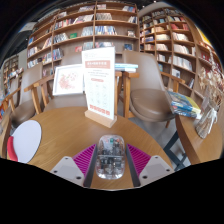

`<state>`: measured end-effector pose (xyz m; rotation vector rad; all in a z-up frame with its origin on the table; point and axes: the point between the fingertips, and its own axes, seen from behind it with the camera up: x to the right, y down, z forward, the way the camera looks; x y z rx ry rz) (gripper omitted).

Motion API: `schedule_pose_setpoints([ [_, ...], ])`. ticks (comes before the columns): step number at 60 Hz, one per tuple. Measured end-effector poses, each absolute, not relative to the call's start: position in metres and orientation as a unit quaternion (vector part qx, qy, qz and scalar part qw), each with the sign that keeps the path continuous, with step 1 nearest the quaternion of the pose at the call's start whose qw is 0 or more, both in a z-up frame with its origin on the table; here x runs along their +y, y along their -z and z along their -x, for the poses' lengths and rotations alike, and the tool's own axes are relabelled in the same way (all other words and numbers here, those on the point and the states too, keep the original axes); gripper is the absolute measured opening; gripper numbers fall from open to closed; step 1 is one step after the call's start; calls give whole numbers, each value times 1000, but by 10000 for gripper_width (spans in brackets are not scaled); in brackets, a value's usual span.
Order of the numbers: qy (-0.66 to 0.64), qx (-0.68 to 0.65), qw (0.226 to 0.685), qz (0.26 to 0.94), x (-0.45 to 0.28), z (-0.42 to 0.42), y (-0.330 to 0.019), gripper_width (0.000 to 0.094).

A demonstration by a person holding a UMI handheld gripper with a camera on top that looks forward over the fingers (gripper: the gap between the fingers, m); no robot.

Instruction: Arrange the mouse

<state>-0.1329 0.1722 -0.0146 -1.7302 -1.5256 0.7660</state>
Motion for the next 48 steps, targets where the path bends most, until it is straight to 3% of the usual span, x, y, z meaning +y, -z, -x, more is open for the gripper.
schedule_pose_setpoints([
  [1,-295,-588,348,668,172,134,14,504],
  [11,-276,-582,347,681,173,128,6,423],
  [21,-315,-581,357,660,128,119,-63,410],
  [32,-358,-600,362,617,22,131,-126,408],
  [41,-381,-625,337,592,-85,153,-111,410],
  [48,-353,-656,323,583,-137,165,-54,410],
])
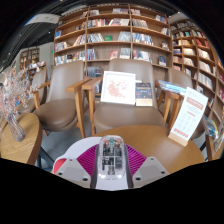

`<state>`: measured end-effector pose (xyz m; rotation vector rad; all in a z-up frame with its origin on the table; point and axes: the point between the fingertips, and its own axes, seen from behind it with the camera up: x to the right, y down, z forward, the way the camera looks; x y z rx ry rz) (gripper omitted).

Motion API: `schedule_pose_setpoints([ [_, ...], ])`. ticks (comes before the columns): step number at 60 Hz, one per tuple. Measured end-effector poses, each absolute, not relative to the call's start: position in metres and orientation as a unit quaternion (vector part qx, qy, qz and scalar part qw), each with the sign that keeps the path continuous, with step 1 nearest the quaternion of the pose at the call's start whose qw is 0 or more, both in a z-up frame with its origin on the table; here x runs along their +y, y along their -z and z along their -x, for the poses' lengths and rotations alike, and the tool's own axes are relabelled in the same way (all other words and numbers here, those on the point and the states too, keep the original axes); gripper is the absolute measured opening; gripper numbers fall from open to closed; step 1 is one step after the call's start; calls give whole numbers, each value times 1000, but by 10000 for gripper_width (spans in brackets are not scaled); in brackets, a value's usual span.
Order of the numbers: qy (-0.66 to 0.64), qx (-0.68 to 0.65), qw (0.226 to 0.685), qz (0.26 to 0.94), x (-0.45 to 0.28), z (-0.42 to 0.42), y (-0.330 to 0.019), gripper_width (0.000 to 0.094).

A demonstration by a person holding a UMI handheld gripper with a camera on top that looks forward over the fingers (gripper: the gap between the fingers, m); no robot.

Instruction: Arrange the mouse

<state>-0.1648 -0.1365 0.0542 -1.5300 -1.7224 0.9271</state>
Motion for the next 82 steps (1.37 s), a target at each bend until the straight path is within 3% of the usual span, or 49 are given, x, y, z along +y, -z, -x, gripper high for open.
schedule_pose_setpoints([
  [11,-327,-660,296,608,-162,164,7,416],
  [19,-329,-653,313,606,-163,164,9,505],
  [21,-332,-652,310,608,-164,164,9,587],
  [25,-329,-646,314,613,-161,160,5,866],
  [29,-333,-645,321,609,-158,150,-8,830],
  [37,-342,-641,346,594,-143,96,-57,852],
  [50,-346,-616,399,584,-100,-50,-107,852],
  [65,-319,-626,382,601,-73,-180,-73,851],
  [75,-304,-633,365,611,-67,-208,-46,850],
  [82,-297,-631,377,609,-60,-210,-46,852],
])
